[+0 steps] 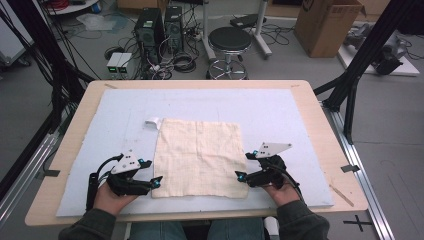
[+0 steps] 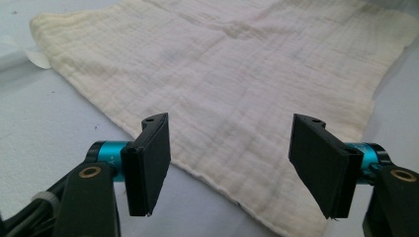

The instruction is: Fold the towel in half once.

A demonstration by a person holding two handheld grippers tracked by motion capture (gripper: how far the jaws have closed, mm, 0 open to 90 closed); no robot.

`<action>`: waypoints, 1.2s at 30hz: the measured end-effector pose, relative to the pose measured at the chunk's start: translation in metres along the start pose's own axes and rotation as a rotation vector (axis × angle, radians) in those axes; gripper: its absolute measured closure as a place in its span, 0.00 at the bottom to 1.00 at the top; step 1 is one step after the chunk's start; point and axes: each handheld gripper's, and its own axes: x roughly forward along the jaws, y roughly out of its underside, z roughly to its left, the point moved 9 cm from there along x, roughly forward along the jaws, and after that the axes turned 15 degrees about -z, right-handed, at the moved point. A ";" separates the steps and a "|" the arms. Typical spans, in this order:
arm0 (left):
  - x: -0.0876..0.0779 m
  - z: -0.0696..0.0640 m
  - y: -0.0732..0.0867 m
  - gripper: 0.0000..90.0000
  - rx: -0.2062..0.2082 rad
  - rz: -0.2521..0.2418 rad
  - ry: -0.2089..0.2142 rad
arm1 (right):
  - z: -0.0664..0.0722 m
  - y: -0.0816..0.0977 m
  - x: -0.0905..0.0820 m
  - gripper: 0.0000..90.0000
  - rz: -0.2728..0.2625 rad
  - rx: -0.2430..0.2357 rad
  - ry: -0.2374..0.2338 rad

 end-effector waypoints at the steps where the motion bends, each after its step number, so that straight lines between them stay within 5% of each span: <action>1: 0.000 0.000 0.000 0.36 0.002 0.001 0.001 | 0.000 0.000 0.000 0.24 0.001 -0.003 0.000; 12: 0.003 0.002 -0.005 0.36 -0.008 -0.001 -0.009 | -0.003 0.000 0.001 0.22 0.000 0.011 -0.007; 19: 0.008 0.015 -0.011 0.38 -0.032 0.003 -0.030 | -0.015 -0.009 0.005 0.21 0.017 0.028 -0.017; 26: 0.020 0.039 -0.029 0.42 -0.076 -0.007 -0.054 | -0.039 -0.031 0.014 0.19 0.034 0.054 -0.024; 36: 0.049 0.072 -0.056 0.46 -0.101 0.006 -0.069 | -0.089 -0.054 0.034 0.24 0.054 0.113 0.036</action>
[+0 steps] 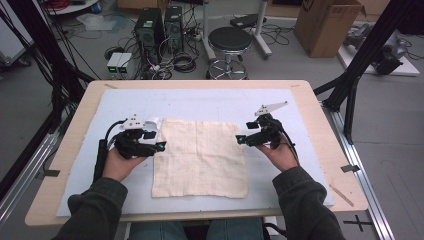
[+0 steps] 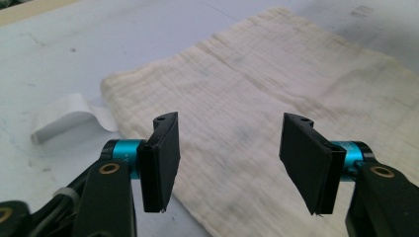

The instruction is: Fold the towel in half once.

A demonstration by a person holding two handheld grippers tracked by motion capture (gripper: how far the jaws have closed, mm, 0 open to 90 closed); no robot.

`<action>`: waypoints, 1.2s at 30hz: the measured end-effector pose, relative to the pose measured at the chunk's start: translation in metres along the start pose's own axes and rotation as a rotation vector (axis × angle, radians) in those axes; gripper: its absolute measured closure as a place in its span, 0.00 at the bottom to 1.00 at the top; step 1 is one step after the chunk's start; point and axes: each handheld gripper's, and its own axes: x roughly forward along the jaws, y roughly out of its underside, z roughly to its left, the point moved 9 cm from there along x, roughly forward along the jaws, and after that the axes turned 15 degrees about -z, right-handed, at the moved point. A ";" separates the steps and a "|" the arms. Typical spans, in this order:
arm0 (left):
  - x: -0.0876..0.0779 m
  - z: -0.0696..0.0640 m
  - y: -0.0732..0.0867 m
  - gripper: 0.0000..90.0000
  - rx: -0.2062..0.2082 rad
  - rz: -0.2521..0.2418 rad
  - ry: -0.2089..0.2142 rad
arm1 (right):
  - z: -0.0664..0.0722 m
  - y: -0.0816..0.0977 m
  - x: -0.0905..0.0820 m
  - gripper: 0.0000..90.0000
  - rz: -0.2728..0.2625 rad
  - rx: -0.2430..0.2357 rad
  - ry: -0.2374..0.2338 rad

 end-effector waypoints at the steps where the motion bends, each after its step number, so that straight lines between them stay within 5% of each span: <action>1: 0.003 0.004 -0.004 0.46 -0.009 0.009 -0.003 | -0.005 -0.002 0.002 0.24 0.008 0.002 0.006; 6: 0.014 0.025 -0.020 0.50 -0.025 -0.006 -0.042 | -0.025 -0.021 0.010 0.31 -0.008 0.022 0.029; 12: 0.034 0.053 -0.019 0.53 -0.061 0.007 -0.117 | -0.040 -0.032 0.024 0.38 -0.006 0.040 0.071; 20: 0.057 0.070 0.000 0.56 -0.111 0.039 -0.141 | -0.049 -0.019 0.046 0.44 0.040 0.055 0.090; 24: 0.065 0.076 0.004 0.59 -0.137 0.014 -0.153 | -0.055 -0.013 0.050 0.46 0.053 0.073 0.099; 27: 0.069 0.082 0.007 0.60 -0.158 0.009 -0.183 | -0.060 -0.008 0.054 0.48 0.065 0.086 0.112; 32: 0.075 0.092 0.020 0.57 -0.175 0.073 -0.259 | -0.063 0.005 0.063 0.59 0.103 0.138 0.117; 36: 0.078 0.089 0.027 0.67 -0.213 0.100 -0.225 | -0.065 0.012 0.071 0.63 0.120 0.166 0.145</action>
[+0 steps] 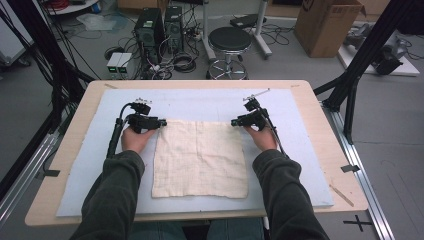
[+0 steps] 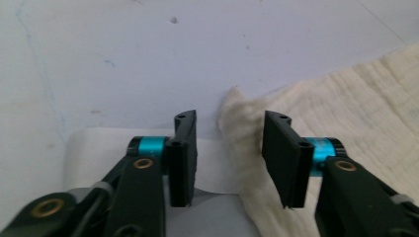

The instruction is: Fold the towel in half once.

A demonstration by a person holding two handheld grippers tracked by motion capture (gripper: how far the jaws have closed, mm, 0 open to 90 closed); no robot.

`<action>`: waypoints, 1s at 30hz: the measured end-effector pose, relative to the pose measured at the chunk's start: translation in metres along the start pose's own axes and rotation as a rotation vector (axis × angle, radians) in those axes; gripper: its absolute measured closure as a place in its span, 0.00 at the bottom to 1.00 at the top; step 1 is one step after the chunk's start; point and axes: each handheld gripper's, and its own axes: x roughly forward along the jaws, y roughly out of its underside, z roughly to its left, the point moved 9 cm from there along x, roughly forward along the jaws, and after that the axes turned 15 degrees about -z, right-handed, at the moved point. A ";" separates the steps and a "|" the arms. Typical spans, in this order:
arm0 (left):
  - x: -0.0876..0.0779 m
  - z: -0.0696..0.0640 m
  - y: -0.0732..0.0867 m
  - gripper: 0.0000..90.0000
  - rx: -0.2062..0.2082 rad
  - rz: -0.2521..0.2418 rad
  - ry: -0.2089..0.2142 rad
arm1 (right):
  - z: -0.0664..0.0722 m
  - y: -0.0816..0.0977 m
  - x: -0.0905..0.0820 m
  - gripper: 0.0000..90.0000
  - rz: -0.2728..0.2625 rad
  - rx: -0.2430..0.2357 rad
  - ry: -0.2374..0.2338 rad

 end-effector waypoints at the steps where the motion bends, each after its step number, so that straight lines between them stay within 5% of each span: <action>1: 0.000 -0.002 0.001 0.71 0.004 0.008 0.003 | 0.000 0.001 0.002 0.67 0.001 -0.003 0.004; 6: 0.001 -0.009 0.005 0.94 0.050 0.038 0.028 | 0.005 0.007 0.007 0.88 0.038 -0.018 0.010; 9: 0.000 -0.013 0.003 0.96 0.067 0.027 0.028 | 0.006 0.008 0.004 0.97 0.054 -0.018 0.002; 20: -0.016 -0.012 -0.018 0.97 0.045 -0.072 0.057 | 0.005 -0.009 -0.016 0.99 -0.020 -0.017 -0.026; 30: -0.033 -0.029 -0.025 0.97 0.122 -0.077 0.099 | 0.019 -0.020 -0.036 0.99 -0.085 -0.060 -0.085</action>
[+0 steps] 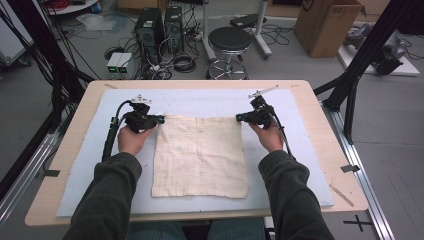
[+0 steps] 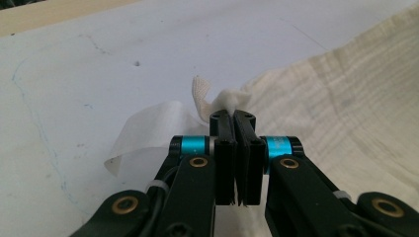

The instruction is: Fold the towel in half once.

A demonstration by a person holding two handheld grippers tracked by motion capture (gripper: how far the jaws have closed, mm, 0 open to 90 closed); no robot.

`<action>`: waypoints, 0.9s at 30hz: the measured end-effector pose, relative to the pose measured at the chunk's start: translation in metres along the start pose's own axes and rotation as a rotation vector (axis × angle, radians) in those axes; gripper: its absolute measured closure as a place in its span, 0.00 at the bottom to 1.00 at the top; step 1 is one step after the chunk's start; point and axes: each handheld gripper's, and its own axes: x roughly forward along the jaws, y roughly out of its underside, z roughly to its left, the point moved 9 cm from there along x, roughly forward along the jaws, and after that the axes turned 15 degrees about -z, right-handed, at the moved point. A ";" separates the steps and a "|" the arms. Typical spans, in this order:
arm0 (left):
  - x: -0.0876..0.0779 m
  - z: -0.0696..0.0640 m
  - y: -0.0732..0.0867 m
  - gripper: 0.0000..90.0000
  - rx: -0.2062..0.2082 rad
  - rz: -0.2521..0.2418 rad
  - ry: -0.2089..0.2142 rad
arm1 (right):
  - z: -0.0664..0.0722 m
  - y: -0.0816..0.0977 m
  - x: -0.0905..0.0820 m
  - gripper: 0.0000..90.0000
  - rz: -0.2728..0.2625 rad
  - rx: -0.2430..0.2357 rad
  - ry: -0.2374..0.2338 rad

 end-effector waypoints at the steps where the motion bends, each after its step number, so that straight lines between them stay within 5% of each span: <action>1: -0.001 -0.002 -0.001 0.97 0.006 -0.002 0.000 | 0.003 0.000 -0.002 0.99 0.002 -0.007 -0.003; 7: -0.012 -0.015 -0.006 0.97 0.062 -0.017 0.006 | 0.010 -0.001 -0.013 0.99 -0.001 -0.031 -0.015; 14: -0.030 -0.019 0.001 0.97 0.040 -0.052 0.005 | 0.017 0.000 -0.028 0.99 -0.025 -0.039 -0.030; 27: -0.058 -0.041 0.010 0.97 0.097 -0.085 0.039 | 0.037 0.006 -0.050 0.99 -0.066 -0.083 -0.074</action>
